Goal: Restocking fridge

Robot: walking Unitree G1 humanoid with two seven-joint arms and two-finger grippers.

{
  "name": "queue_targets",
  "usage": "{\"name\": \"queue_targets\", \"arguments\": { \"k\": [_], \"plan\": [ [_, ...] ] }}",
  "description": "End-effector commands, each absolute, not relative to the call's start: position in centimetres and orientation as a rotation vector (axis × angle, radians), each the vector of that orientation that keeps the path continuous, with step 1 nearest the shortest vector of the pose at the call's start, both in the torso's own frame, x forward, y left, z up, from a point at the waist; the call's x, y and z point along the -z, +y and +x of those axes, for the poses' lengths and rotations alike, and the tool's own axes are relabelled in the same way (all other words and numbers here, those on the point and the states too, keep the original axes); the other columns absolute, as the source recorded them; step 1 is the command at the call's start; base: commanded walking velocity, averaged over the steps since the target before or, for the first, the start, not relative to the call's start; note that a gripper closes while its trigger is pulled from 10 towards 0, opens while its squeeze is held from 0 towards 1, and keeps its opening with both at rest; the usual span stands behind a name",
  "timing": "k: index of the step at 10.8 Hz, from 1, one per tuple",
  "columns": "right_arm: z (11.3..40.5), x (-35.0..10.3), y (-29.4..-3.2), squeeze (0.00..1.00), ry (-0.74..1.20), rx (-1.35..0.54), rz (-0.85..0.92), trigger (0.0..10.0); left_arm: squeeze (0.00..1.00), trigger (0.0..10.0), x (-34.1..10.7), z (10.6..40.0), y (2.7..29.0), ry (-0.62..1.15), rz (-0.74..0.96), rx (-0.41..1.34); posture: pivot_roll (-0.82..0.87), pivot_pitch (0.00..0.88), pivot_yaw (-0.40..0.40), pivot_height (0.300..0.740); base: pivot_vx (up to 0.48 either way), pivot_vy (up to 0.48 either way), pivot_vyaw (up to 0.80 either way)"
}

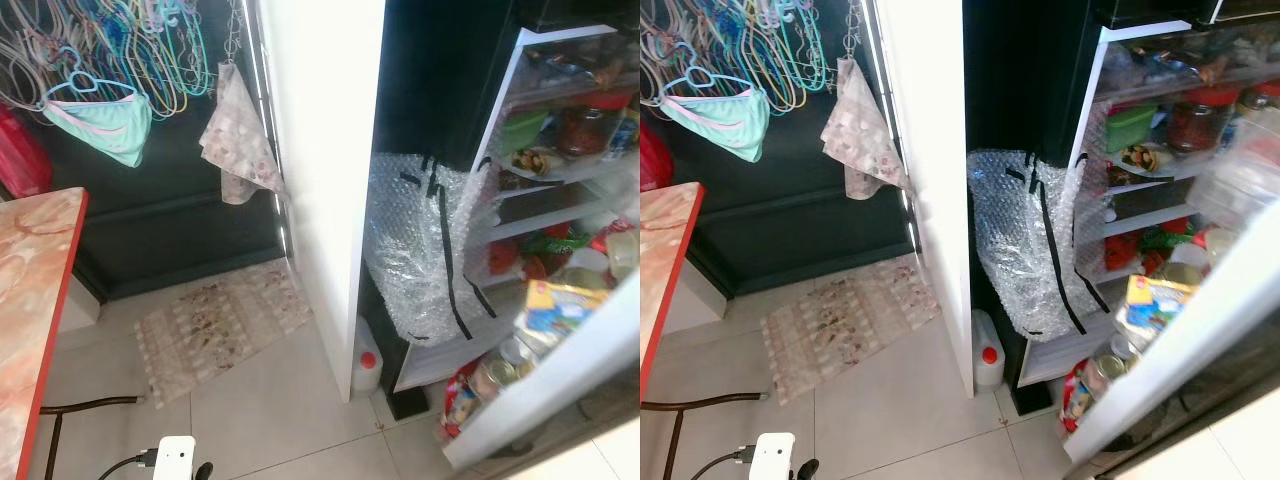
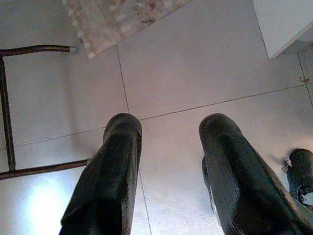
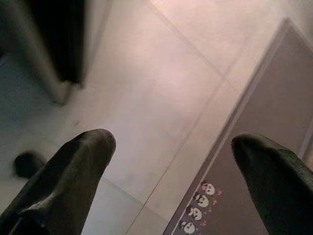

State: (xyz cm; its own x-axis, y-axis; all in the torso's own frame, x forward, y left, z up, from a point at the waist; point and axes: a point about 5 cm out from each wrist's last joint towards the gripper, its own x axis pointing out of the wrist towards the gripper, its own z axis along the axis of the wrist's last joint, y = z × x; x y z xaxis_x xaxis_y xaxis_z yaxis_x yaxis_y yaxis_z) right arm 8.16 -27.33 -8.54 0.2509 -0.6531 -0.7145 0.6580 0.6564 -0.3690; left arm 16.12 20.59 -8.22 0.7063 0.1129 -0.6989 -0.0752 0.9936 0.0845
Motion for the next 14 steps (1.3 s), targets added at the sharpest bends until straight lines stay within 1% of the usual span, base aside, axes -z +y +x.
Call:
{"name": "queue_targets", "arguments": {
  "k": [1, 2, 4, 7, 8, 9, 10, 11, 12, 13, 14],
  "plan": [
    [8.2, 7.9, -28.1, 0.0, 0.903, 0.96, 0.01, 10.0, 0.0, 10.0, 8.6, 15.4, 20.7, 0.814, 0.049, -0.11, -0.11, 0.02, 0.069, 0.74, 0.0, 0.0, 0.0],
    [8.8, 7.0, -28.8, 0.0, 0.819, 1.017, 0.002, 10.0, 0.0, 10.0, 8.6, 15.4, 20.7, 0.814, 0.048, -0.113, -0.11, 0.023, 0.068, 0.74, 0.0, 0.0, 0.0],
    [8.8, 6.1, -30.0, 0.0, 0.756, 1.143, -0.008, 10.0, 0.0, 10.0, 8.6, 15.4, 20.8, 0.814, 0.049, -0.115, -0.11, 0.022, 0.068, 0.74, 0.0, 0.0, 0.0],
    [9.1, 4.8, -31.4, 0.0, 0.67, 1.223, -0.002, 10.0, 0.0, 10.0, 8.6, 15.4, 20.6, 0.815, 0.052, -0.105, -0.11, 0.022, 0.071, 0.74, 0.0, 0.0, 0.0],
    [9.9, 4.0, -32.2, 0.0, 0.593, 1.228, 0.032, 10.0, 0.0, 10.0, 8.6, 15.4, 20.6, 0.815, 0.049, -0.107, -0.11, 0.024, 0.074, 0.74, 0.0, 0.0, 0.0],
    [11.3, 2.9, -32.8, 0.0, 0.497, 1.195, 0.067, 10.0, 0.0, 10.0, 8.6, 15.4, 20.6, 0.815, 0.049, -0.106, -0.12, 0.026, 0.076, 0.74, 0.0, 0.0, 0.0],
    [13.5, 0.6, -33.6, 0.0, 0.34, 1.163, 0.091, 10.0, 0.0, 10.0, 8.6, 15.4, 20.6, 0.817, 0.051, -0.104, -0.12, 0.025, 0.078, 0.74, 0.0, 0.0, 0.0],
    [14.2, -0.1, -33.9, 0.0, 0.301, 1.154, 0.101, 10.0, 0.0, 10.0, 8.6, 15.4, 20.6, 0.817, 0.051, -0.103, -0.12, 0.025, 0.078, 0.74, 0.0, 0.0, 0.0],
    [15.5, -1.1, -34.3, 0.0, 0.26, 1.107, 0.097, 10.0, 0.0, 10.0, 8.6, 15.5, 20.6, 0.817, 0.051, -0.102, -0.12, 0.023, 0.077, 0.74, 0.0, 0.0, 0.0],
    [15.9, -2.1, -35.0, 0.0, 0.213, 1.087, 0.077, 10.0, 0.0, 10.0, 8.6, 15.5, 20.6, 0.816, 0.049, -0.101, -0.12, 0.023, 0.076, 0.74, 0.0, 0.0, 0.0],
    [15.2, -2.7, -36.2, 0.0, 0.191, 1.12, 0.075, 10.0, 0.0, 10.0, 8.6, 15.4, 20.6, 0.819, 0.049, -0.1, -0.12, 0.024, 0.076, 0.74, 0.0, 0.0, 0.0]
  ]
}}
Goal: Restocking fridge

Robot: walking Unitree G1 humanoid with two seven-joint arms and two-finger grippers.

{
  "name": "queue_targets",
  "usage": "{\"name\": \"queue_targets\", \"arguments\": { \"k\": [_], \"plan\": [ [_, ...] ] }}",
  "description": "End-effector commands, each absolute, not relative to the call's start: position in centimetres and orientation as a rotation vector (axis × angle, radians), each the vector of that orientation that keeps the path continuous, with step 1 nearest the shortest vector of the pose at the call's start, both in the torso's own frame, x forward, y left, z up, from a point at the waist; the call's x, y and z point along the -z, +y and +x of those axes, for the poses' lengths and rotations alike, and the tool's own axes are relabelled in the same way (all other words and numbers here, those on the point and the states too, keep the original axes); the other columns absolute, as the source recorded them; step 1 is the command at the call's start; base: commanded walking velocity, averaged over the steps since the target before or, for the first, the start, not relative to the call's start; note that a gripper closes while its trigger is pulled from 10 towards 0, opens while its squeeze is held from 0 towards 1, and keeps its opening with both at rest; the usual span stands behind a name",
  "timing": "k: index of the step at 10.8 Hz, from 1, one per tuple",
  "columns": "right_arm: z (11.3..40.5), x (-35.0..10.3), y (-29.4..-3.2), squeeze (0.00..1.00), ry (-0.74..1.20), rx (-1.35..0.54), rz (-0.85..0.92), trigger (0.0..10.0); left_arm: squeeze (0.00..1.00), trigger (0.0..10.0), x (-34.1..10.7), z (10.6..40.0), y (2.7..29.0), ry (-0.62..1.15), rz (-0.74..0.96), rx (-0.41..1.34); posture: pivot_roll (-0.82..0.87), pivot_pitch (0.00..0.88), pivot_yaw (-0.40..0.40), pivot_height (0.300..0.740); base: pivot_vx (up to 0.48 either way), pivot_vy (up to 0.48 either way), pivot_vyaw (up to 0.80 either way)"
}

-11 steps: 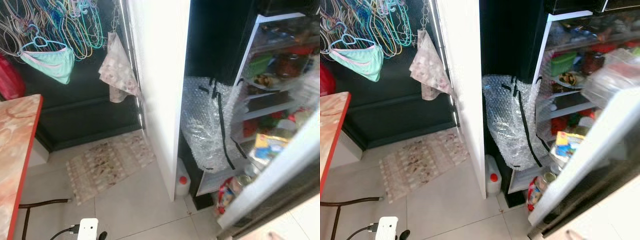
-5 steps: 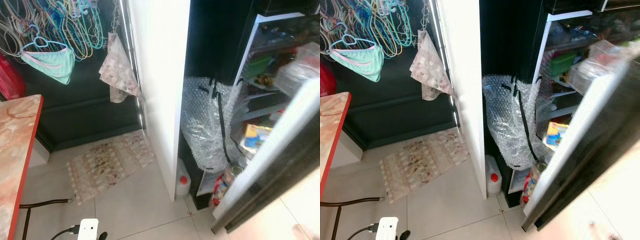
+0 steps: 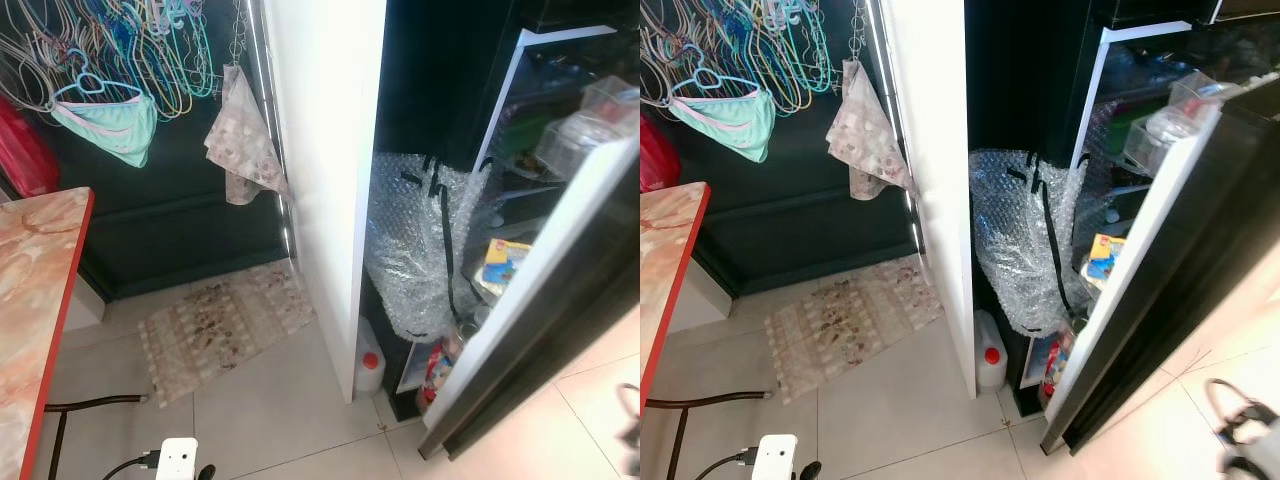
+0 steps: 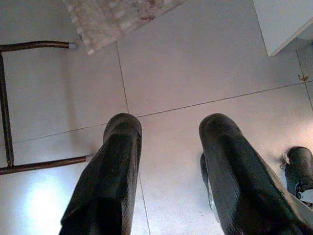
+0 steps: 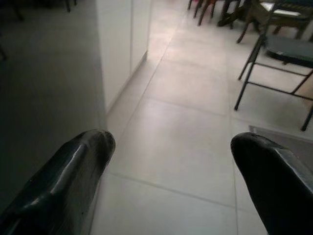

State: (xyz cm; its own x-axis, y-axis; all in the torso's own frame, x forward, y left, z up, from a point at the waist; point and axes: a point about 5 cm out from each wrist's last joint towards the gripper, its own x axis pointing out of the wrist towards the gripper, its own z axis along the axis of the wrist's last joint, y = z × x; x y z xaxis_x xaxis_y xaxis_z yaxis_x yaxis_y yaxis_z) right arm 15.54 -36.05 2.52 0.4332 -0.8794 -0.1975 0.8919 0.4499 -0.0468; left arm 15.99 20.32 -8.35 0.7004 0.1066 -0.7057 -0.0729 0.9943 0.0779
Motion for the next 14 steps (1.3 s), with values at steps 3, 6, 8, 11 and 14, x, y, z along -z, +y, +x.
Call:
{"name": "queue_targets", "arguments": {
  "k": [3, 6, 8, 11, 14],
  "plan": [
    [16.6, -3.4, -36.2, 0.0, 0.148, 0.923, 0.128, 10.0, 0.0, 10.0, 8.7, 15.1, 20.6, 0.828, 0.051, -0.096, -0.12, 0.031, 0.079, 0.74, 0.0, 0.0, 0.0],
    [19.6, -5.0, -35.3, 0.0, 0.087, 0.71, 0.124, 10.0, 0.0, 10.0, 8.7, 15.3, 20.5, 0.824, 0.055, -0.092, -0.12, 0.029, 0.08, 0.74, 0.0, 0.0, 0.0],
    [19.6, -5.5, -35.4, 0.0, 0.051, 0.681, 0.139, 10.0, 0.0, 10.0, 8.9, 14.9, 20.6, 0.841, 0.056, -0.092, -0.12, 0.03, 0.083, 0.74, 0.0, 0.0, 0.0],
    [21.3, -5.9, -33.8, 0.0, 0.033, 0.577, 0.161, 10.0, 0.0, 10.0, 8.9, 14.8, 20.8, 0.85, 0.06, -0.092, -0.12, 0.022, 0.086, 0.74, 0.0, 0.0, 0.0],
    [23.2, -6.7, -31.3, 0.0, -0.005, 0.438, 0.192, 10.0, 0.0, 10.0, 8.9, 14.7, 20.9, 0.852, 0.065, -0.088, -0.12, 0.007, 0.088, 0.74, 0.0, 0.0, 0.0]
  ]
}}
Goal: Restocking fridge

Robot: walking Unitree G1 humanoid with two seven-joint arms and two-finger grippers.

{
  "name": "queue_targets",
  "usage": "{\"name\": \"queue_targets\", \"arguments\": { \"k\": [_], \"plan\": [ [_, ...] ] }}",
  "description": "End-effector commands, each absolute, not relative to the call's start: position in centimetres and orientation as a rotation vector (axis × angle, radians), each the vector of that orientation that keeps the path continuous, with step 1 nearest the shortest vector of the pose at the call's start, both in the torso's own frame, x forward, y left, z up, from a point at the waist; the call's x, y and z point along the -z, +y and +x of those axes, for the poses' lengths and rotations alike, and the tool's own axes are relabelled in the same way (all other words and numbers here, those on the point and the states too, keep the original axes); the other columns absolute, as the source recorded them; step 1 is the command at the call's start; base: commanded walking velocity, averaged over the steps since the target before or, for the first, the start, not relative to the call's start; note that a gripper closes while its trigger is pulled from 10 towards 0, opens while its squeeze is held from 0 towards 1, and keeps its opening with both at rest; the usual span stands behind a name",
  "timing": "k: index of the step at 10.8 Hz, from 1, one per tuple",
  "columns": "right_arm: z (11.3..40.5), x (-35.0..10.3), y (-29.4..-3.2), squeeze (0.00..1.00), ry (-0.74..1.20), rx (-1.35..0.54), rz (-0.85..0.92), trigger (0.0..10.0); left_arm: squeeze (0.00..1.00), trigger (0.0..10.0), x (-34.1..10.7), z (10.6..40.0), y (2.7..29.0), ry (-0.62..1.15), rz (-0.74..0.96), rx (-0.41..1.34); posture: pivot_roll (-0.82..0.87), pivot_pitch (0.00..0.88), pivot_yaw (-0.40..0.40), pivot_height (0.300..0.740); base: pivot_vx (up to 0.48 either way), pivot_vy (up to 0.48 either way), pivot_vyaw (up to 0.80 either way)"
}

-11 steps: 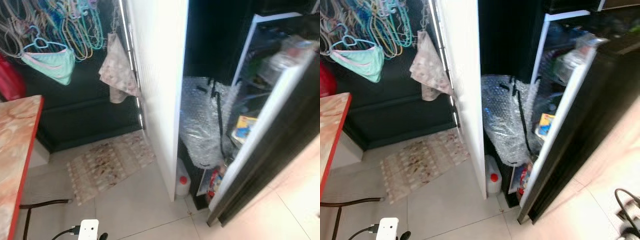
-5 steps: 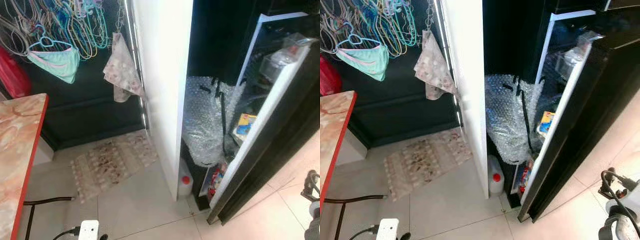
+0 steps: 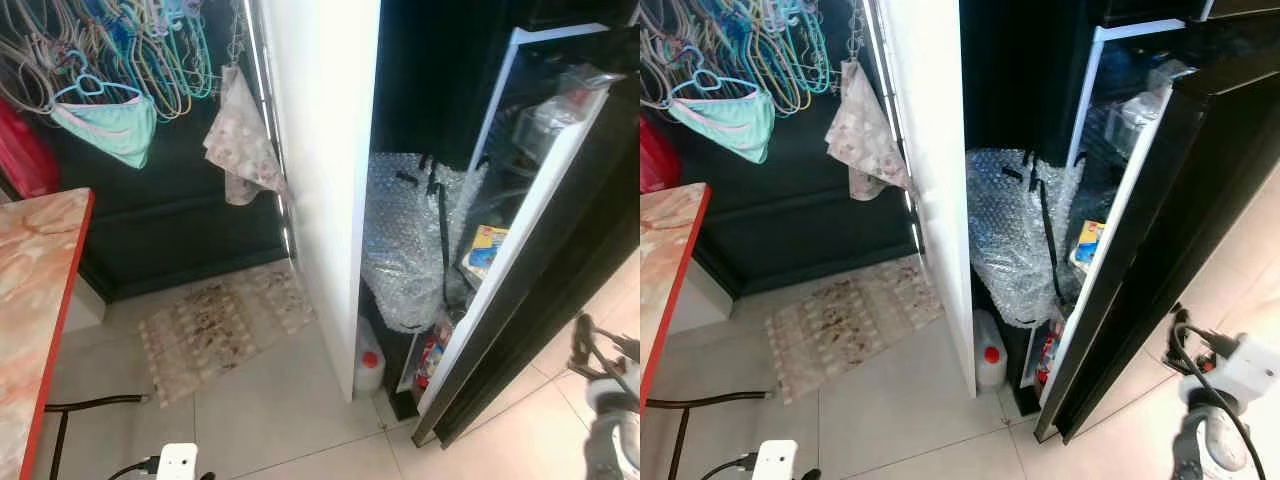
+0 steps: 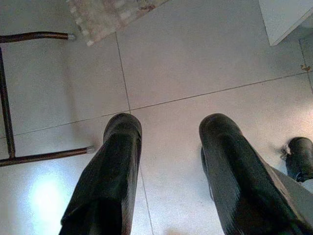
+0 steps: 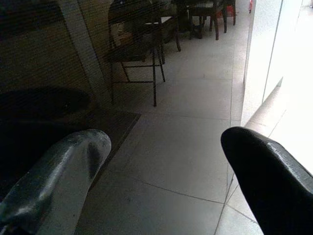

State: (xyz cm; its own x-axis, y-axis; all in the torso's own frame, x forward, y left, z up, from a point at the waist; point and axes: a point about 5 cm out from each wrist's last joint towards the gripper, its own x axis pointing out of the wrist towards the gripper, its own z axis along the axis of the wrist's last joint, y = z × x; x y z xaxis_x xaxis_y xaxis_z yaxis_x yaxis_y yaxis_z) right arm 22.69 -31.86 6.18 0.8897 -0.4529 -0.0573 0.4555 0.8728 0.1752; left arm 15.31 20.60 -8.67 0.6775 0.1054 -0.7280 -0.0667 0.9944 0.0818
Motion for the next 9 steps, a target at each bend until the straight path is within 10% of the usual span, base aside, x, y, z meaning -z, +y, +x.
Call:
{"name": "queue_targets", "arguments": {
  "k": [1, 9],
  "plan": [
    [23.7, -6.9, -30.7, 0.0, -0.012, 0.408, 0.2, 10.0, 0.0, 10.0, 8.9, 14.6, 21.0, 0.854, 0.066, -0.089, -0.12, 0.007, 0.087, 0.74, 0.0, 0.0, 0.0],
    [28.5, -9.2, -25.6, 0.0, -0.061, 0.151, 0.283, 10.0, 0.0, 10.0, 9.2, 14.3, 21.1, 0.883, 0.061, -0.097, -0.11, 0.017, 0.091, 0.74, 0.0, 0.0, 0.0]
  ]
}}
